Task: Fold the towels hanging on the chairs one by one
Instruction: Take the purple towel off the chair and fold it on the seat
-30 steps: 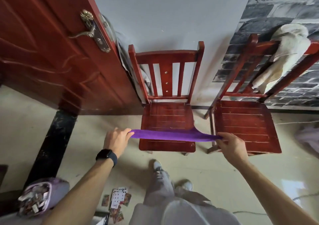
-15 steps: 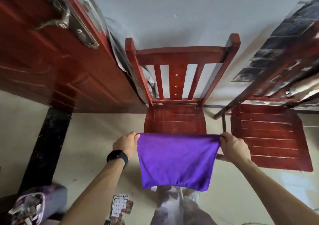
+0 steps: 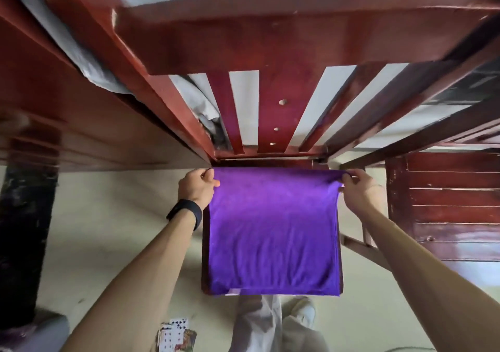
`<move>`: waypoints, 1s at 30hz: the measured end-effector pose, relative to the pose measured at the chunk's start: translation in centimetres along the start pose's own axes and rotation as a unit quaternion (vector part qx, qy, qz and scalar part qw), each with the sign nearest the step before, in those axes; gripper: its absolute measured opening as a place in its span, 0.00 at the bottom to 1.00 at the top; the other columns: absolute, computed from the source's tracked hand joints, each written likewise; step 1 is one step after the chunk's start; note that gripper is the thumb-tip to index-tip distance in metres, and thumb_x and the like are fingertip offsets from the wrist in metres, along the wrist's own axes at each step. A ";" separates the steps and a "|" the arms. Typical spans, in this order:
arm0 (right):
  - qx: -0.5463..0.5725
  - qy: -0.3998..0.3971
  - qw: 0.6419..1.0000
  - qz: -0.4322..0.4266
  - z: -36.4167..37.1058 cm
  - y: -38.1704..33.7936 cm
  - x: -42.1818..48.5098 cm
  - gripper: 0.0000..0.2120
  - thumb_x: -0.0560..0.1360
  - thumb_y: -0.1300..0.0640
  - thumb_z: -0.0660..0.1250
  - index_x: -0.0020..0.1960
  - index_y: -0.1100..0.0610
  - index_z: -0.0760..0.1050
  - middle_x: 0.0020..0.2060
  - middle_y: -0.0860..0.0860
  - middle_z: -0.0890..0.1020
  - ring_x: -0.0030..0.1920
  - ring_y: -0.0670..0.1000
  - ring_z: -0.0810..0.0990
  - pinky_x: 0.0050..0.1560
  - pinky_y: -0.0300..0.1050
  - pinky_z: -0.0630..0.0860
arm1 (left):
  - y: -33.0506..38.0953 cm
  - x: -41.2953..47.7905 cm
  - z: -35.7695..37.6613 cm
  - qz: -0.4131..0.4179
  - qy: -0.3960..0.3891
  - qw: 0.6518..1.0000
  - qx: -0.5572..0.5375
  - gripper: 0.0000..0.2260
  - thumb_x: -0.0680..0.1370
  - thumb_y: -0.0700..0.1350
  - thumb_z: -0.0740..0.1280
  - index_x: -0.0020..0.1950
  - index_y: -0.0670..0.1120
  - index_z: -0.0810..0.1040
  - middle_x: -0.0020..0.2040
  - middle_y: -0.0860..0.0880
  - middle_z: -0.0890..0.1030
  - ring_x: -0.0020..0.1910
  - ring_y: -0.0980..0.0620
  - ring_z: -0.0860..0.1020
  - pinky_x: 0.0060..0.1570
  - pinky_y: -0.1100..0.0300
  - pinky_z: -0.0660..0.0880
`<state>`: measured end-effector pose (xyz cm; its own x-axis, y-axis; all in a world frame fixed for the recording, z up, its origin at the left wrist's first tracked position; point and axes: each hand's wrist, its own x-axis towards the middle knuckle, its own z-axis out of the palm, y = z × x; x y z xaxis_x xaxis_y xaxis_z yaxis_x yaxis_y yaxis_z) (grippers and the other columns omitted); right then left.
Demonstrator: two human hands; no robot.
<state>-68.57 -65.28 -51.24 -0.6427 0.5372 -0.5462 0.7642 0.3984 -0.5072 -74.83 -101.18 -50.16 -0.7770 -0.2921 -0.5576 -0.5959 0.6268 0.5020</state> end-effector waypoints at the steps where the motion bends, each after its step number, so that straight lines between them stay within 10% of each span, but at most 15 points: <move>1: 0.020 -0.004 1.000 0.003 0.3 -0.3 0.1 0.19 0.73 0.42 0.59 0.60 0.46 0.77 0.47 0.50 0.86 0.45 0.55 0.86 0.54 0.55 0.80 | 0.2 0.6 0.4 -0.006 0.004 0.999 -0.031 0.11 0.80 0.50 0.62 0.43 0.49 0.79 0.40 0.54 0.85 0.37 0.47 0.83 0.47 0.54 0.80; 6: 0.006 -0.086 0.995 0.042 0.8 1.3 -2.6 0.36 0.77 0.56 0.67 0.80 0.45 0.54 0.51 0.49 0.82 0.42 0.54 0.86 0.48 0.49 0.82 | -1.2 -0.6 2.0 -0.031 -0.067 0.997 -0.011 0.23 0.78 0.51 0.67 0.72 0.52 0.67 0.46 0.58 0.82 0.51 0.47 0.83 0.60 0.55 0.75; 14: -0.125 -0.101 0.973 0.164 3.9 12.6 -14.3 0.17 0.75 0.50 0.69 0.58 0.60 0.74 0.51 0.59 0.84 0.55 0.62 0.81 0.54 0.52 0.74 | -14.2 -12.3 5.0 -0.178 -0.049 0.980 0.068 0.15 0.75 0.46 0.69 0.59 0.42 0.74 0.57 0.39 0.80 0.58 0.39 0.78 0.56 0.51 0.73; 30: 0.035 -0.066 0.979 0.191 3.8 16.1 -14.8 0.17 0.62 0.41 0.72 0.44 0.52 0.78 0.41 0.53 0.85 0.45 0.59 0.83 0.55 0.59 0.81 | -15.9 -15.9 3.4 -0.177 -0.011 0.983 -0.042 0.09 0.70 0.51 0.76 0.44 0.49 0.81 0.48 0.47 0.85 0.48 0.46 0.83 0.49 0.56 0.78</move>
<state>-46.96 -69.58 -53.88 -0.3164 0.5344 -0.7838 0.9472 0.1329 -0.2918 -52.31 -104.05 -51.56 -0.5143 -0.4656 -0.7203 -0.8433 0.4273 0.3259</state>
